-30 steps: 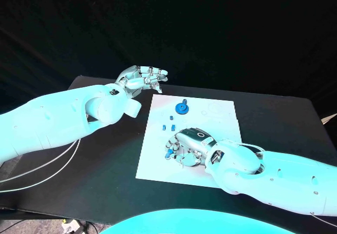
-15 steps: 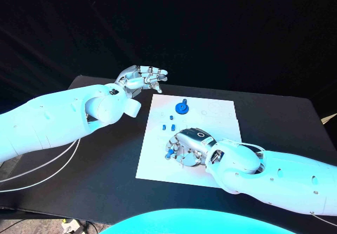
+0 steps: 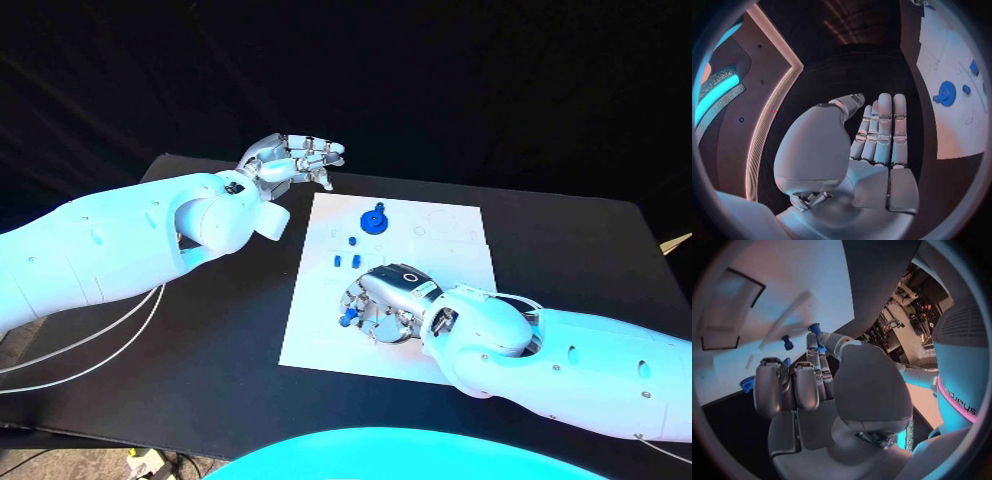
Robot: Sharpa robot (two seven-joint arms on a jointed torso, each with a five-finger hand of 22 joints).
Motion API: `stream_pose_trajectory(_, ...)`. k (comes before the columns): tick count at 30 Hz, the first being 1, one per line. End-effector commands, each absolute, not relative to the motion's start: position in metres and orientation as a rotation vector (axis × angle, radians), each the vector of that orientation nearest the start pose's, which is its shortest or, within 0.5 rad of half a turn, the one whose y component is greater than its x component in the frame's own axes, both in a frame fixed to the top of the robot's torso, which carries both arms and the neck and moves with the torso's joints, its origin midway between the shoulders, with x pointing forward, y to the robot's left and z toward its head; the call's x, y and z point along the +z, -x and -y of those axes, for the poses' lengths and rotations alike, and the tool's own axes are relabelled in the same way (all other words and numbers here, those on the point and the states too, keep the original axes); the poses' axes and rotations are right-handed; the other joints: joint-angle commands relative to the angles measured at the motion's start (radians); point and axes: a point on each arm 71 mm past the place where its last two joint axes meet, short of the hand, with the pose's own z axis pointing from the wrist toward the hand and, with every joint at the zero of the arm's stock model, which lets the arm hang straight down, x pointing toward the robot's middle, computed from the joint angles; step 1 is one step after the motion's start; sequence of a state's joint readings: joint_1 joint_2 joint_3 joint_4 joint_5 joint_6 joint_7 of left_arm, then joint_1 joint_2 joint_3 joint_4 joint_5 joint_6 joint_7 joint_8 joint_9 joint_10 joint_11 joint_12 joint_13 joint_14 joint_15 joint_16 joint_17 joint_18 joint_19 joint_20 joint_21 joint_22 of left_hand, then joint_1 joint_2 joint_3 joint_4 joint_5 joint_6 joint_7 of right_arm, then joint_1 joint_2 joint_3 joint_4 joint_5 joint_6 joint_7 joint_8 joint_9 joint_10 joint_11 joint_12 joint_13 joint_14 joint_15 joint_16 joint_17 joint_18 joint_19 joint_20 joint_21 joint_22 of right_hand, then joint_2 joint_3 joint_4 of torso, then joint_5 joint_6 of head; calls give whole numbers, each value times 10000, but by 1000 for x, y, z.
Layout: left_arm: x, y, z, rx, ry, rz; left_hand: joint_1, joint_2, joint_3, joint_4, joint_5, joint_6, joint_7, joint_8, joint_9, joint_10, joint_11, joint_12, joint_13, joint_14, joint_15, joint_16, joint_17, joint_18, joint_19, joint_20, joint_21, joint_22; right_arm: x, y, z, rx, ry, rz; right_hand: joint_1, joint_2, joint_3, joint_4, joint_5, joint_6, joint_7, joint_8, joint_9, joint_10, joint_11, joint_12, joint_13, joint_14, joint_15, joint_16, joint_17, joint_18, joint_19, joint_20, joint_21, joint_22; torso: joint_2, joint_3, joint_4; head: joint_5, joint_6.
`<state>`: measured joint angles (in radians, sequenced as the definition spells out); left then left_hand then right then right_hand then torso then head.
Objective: Assemble the parts on the task board
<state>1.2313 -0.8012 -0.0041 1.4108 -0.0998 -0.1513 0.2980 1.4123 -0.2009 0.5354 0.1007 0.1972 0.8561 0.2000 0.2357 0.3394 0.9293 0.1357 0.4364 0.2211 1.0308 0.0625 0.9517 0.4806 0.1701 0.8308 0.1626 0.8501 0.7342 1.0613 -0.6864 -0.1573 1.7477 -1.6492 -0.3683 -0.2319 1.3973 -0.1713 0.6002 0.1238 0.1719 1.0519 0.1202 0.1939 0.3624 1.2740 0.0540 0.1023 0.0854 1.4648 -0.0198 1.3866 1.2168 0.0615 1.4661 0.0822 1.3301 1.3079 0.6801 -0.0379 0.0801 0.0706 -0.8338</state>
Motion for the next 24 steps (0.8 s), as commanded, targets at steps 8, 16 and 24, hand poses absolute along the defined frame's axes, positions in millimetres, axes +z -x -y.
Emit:
stream_pose_trajectory(8,-160,-515,-210,-16050,9896,-15289,-26,85,-79,-18,31,-24,36,-41,11,-82,20,40,-24,-61,23,-74,-14,127,83,16,-82,-23,-252,-371,66,8514,4222,-17489,-122,17,36,-119,31,2,41,506,750,1,35,-104,8,391,-36,19,-23,-157,470,-84,11,1654,5,-1,-1,0,-11)
stream_pose_trajectory(16,-160,-515,-210,-16055,9893,-15292,-26,85,-79,-18,31,-24,36,-41,11,-82,20,40,-24,-61,23,-74,-14,127,83,16,-82,-23,-256,-372,64,8214,4360,-17706,-414,-231,60,-231,23,-303,161,366,740,-118,125,-235,26,389,35,30,-33,-157,464,-31,-9,1660,4,-1,2,-7,-32)
stream_pose_trajectory(24,-160,-515,-210,-16042,9899,-15289,-26,85,-79,-18,31,-24,36,-41,11,-82,20,40,-24,-61,23,-74,-14,127,83,16,-82,-23,-257,-372,64,8188,4343,-17710,-841,-653,-6,-229,9,-949,166,-102,557,-169,138,-287,128,381,60,48,-45,-147,455,15,-47,1661,-1,3,0,-9,-44)
